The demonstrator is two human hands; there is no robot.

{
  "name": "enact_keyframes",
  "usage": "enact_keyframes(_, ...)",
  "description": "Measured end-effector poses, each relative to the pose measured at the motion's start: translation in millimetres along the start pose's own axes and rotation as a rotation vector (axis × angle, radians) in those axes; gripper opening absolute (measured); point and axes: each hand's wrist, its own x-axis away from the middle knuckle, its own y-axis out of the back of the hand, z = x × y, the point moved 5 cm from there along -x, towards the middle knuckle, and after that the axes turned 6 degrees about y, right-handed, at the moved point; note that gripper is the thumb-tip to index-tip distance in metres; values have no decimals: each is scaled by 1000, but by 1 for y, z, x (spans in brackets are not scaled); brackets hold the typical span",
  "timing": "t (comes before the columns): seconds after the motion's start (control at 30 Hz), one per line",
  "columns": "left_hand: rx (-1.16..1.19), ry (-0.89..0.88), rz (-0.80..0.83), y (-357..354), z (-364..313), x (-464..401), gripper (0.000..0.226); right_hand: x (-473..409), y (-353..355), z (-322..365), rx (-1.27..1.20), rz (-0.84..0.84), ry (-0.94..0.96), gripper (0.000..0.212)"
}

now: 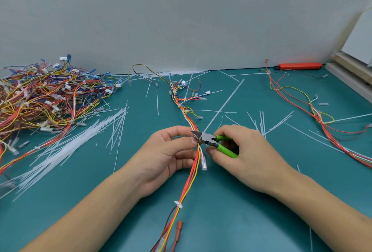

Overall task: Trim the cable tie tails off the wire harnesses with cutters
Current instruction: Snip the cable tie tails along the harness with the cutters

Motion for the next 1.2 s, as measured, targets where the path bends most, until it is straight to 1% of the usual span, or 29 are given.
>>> enact_keyframes(0.1,-2,0,-6,0,0,0,42,0,-1,0,20,-4,5,15)
enact_keyframes(0.27,-4,-6,24,-1,0,1,36,-1,0,1,-2,-3,29,21)
enact_keyframes(0.33,-1,-4,18,0,0,1,38,-2,-1,0,5,4,32,17)
enact_keyframes(0.43,-17,0,13,-1,0,1,39,-3,-1,-2,21,18,24,17)
enact_keyframes(0.6,-34,3,10,-2,1,1,40,-2,-1,-8,-28,33,-23,22)
enact_keyframes(0.77,-31,-2,6,-2,0,1,41,1,-1,-7,-21,22,-22,26)
enact_keyframes(0.9,-36,-3,-8,-1,1,0,41,1,1,-3,-10,11,-12,21)
enact_keyframes(1.0,-43,-4,-4,0,1,0,35,0,1,-2,-6,17,-15,18)
enact_keyframes(1.2,-52,-4,-10,1,1,0,35,0,1,-1,10,28,-19,20)
